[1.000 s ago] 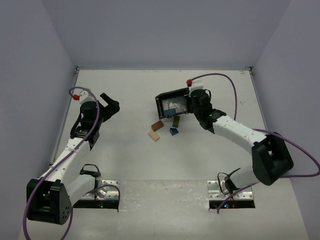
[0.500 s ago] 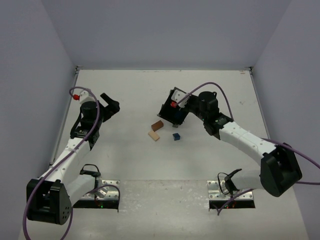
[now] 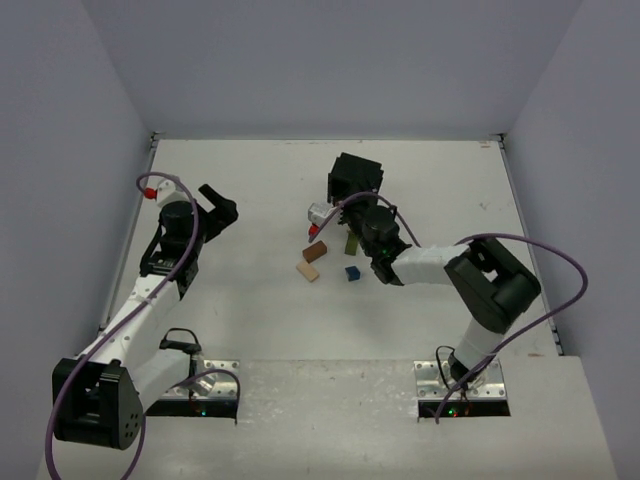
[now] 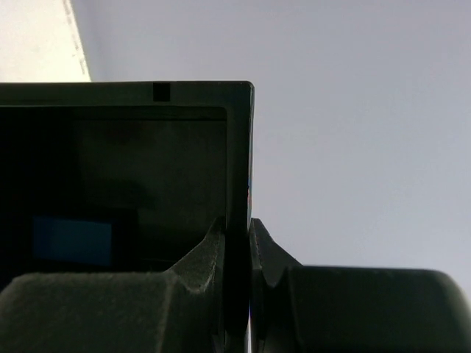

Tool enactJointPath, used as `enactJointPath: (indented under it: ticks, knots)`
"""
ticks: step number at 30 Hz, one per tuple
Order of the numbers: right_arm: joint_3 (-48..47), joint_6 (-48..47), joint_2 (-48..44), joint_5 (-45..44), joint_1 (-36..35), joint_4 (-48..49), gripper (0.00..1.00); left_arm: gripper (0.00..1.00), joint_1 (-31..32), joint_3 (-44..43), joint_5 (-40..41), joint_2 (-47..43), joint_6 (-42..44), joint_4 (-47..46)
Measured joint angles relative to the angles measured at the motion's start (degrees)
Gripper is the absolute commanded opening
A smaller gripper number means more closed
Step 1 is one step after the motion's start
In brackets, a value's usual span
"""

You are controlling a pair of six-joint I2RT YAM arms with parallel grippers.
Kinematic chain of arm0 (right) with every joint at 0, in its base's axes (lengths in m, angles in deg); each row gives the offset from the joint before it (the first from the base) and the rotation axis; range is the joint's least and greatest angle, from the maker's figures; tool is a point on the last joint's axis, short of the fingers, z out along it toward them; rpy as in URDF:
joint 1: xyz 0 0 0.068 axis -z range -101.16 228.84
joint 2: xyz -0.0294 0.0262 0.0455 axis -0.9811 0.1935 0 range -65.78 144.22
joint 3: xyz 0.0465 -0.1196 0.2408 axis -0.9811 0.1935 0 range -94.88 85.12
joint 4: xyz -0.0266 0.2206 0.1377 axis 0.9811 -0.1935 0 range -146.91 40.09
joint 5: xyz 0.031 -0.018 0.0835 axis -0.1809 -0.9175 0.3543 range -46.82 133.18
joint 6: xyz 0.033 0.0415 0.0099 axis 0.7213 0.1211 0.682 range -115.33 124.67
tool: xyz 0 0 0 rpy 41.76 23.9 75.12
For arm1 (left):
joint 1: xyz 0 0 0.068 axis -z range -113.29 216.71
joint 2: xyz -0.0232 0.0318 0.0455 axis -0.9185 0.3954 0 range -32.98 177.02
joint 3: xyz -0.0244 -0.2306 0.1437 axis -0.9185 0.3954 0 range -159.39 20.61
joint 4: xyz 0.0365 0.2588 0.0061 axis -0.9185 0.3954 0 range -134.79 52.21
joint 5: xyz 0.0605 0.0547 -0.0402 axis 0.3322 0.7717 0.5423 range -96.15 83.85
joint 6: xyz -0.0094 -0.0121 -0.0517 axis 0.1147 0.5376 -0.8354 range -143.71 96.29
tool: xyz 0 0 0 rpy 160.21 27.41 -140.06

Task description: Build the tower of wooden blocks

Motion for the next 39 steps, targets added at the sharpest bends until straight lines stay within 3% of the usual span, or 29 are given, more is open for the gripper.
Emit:
enactJointPath:
  ticks: [5, 17, 23, 27, 29, 32, 39]
  knots:
    - [0.5, -7.6, 5.7, -2.6, -0.9, 4.2, 0.0, 1.0, 0.0, -0.1, 0.5, 0.0, 0.0, 0.1]
    - [0.8, -7.4, 1.6, -5.9, -2.2, 8.5, 0.0, 1.0, 0.0, -0.3, 0.9, 1.3, 0.2, 0.4]
    - [-6.4, 1.1, 2.1, -14.9, -2.3, 1.3, 0.0, 1.0, 0.0, -0.4, 1.0, 1.3, 0.6, 0.8]
    - [-21.4, 24.3, 1.0, -20.7, 1.0, -20.0, 0.0, 1.0, 0.0, -0.4, 1.0, 1.3, 0.6, 0.9]
    - [-31.4, 42.9, 0.2, -11.2, 6.1, -42.6, 0.0, 1.0, 0.0, -0.4, 1.0, 1.2, 0.7, 1.1]
    - [-42.2, 63.6, 0.1, 2.8, 15.8, -63.1, 0.0, 1.0, 0.0, -0.4, 1.0, 1.3, 0.8, 1.2]
    - [-50.1, 89.6, 3.0, 16.5, 32.1, -84.6, 0.0, 1.0, 0.0, -0.5, 0.4, 1.3, 0.9, 1.2]
